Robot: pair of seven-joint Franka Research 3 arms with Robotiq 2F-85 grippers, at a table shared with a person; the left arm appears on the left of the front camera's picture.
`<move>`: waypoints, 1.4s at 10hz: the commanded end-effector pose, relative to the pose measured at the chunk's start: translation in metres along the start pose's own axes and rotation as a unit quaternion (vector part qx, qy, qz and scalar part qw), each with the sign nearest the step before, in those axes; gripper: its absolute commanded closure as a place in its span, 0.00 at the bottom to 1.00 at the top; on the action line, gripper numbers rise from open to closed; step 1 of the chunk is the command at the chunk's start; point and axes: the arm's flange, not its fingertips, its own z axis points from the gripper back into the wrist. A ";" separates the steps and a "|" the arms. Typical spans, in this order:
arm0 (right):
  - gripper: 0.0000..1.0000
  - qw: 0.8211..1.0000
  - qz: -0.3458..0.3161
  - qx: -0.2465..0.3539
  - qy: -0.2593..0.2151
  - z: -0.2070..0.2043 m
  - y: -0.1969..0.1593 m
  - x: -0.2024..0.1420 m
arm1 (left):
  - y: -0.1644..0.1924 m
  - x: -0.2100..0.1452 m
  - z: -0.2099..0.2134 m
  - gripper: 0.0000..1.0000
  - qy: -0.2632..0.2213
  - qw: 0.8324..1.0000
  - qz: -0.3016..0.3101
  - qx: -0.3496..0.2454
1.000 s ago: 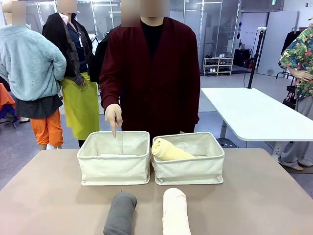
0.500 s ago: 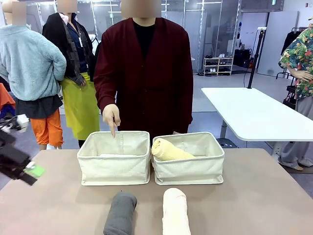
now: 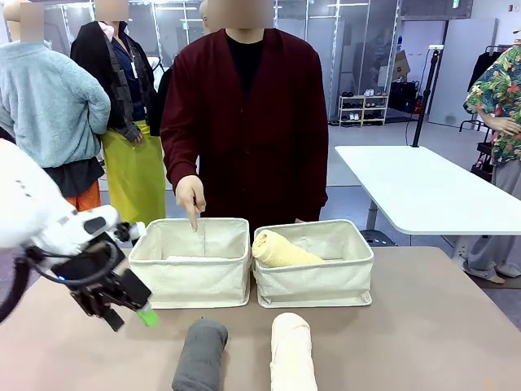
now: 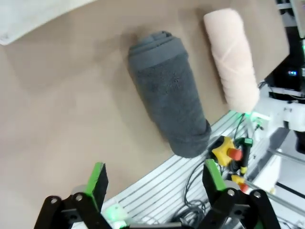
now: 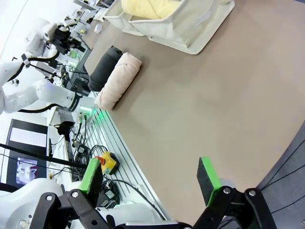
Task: Divide the towels into two baskets.
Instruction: Pick up one hotel-folded towel from the bottom of the table and place it in the Fabric basket indicated by the person.
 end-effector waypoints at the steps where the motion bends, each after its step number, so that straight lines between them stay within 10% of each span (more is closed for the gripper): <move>1: 0.00 1.000 -0.001 -0.009 0.004 -0.002 0.004 -0.003 | -0.004 -0.024 -0.049 0.00 0.001 0.999 0.030 0.013; 14: 0.00 1.000 -0.001 -0.009 0.004 -0.002 0.004 -0.003 | -0.023 -0.019 -0.142 0.00 -0.018 0.997 0.072 -0.023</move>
